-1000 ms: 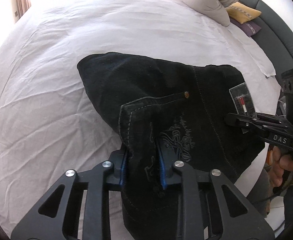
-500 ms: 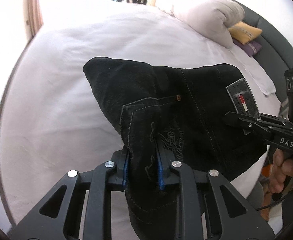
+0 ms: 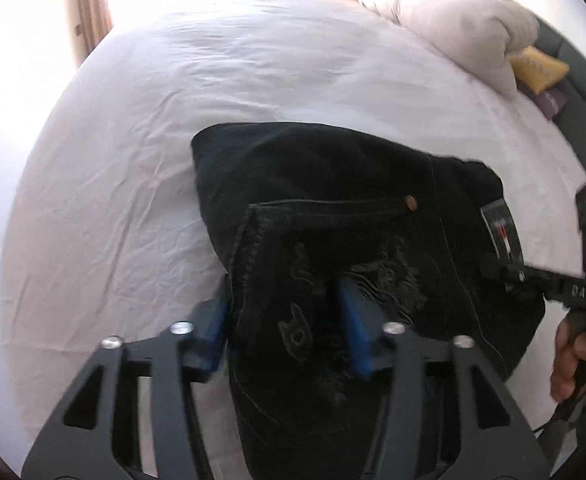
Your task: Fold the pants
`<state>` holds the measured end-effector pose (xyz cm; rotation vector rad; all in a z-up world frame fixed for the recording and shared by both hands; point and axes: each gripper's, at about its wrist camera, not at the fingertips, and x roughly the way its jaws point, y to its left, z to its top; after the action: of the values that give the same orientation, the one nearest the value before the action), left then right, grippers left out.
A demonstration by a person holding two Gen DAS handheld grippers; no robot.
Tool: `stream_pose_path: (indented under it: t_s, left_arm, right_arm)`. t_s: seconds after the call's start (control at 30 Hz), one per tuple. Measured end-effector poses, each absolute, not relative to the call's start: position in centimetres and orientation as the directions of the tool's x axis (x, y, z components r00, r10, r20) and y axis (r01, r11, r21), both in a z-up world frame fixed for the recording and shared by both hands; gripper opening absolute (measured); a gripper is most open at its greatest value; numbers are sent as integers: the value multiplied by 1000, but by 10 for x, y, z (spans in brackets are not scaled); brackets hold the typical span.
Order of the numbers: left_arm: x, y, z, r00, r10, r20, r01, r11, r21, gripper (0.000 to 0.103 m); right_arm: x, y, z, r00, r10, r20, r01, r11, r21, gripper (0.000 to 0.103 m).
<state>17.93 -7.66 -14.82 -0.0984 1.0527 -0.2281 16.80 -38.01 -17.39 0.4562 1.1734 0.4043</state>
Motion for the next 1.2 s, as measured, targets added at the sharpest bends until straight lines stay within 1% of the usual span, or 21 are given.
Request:
stream_pose_path:
  t_s: [0.07,0.13,0.2,0.23,0.27,0.3,0.33,0.37,0.4,0.47,0.53,0.57,0.63,0.67,0.73,0.8,0.9,0.97,1.03,1.07,1.2]
  left_arm:
    - [175,-69,-148,480,-235,-845,116,972,-204,68]
    - [167,-59,-141,489,-216,-845,100,976,-192,69]
    - [149,-54,-121,546,-188,-816,83,982,-170,69]
    - [141,-61,-109,584,-172,-793,77,985,-157,72]
    - [128,-59,-93,637,-150,-756,70,988,-137,81]
    - [110,-58,-72,705,-120,-699,64,992,-106,86]
    - [103,-62,-54,749,-103,-654,61,994,-86,100]
    - [84,-64,-35,804,-78,-590,56,997,-55,103]
    - [61,-68,-15,857,-43,-514,41,999,-15,103]
    - [28,-75,17,918,10,-396,11,999,50,103]
    - [-1,-86,50,955,70,-289,-42,994,102,103]
    - [-23,-89,66,967,91,-236,-65,991,115,103]
    - [-70,-92,95,986,105,-130,-91,990,106,103]
    - [-94,-93,111,991,110,-74,-103,990,96,103]
    - [-120,-92,131,995,90,-34,-87,992,89,103]
    - [-143,-93,149,997,59,-47,-54,994,96,103]
    - [-167,-97,166,991,71,-115,-58,992,112,103]
    - [-174,-93,173,985,49,-166,-35,996,83,103]
    - [-181,-89,177,980,10,-197,-1,999,45,103]
    - [-181,-87,176,973,-2,-230,7,1000,22,103]
    - [-175,-82,166,941,81,-328,-72,997,38,103]
  right_arm:
    - [164,-387,-173,350,542,-764,-68,828,556,57]
    - [155,-394,-165,363,512,-778,-66,848,526,66]
    - [147,-401,-156,388,483,-785,-51,862,505,69]
    - [140,-406,-148,414,470,-780,-44,866,498,70]
    - [131,-410,-137,445,459,-769,-42,868,494,70]
    - [117,-407,-128,476,443,-760,-45,875,482,72]
    - [108,-409,-118,504,423,-754,-50,885,463,76]
    - [104,-410,-108,532,399,-747,-55,897,439,78]
    - [98,-406,-96,566,373,-735,-67,910,410,78]
    - [80,-395,-67,639,329,-695,-108,933,342,81]
    - [68,-382,-39,705,293,-646,-146,951,272,90]
    - [58,-378,-26,737,281,-615,-161,956,244,92]
    - [33,-369,7,810,257,-527,-183,965,189,102]
    - [24,-368,19,835,252,-489,-188,966,178,103]
    - [4,-371,44,868,251,-429,-191,965,179,103]
    - [0,-360,56,879,253,-403,-191,964,187,103]
    - [-24,-363,85,901,258,-348,-200,960,195,103]
    - [-38,-359,98,917,250,-311,-206,964,167,103]
    - [-50,-353,107,926,248,-285,-217,967,136,103]
    - [-57,-351,112,928,251,-276,-225,966,124,103]
    - [-67,-337,118,928,263,-264,-252,965,77,103]
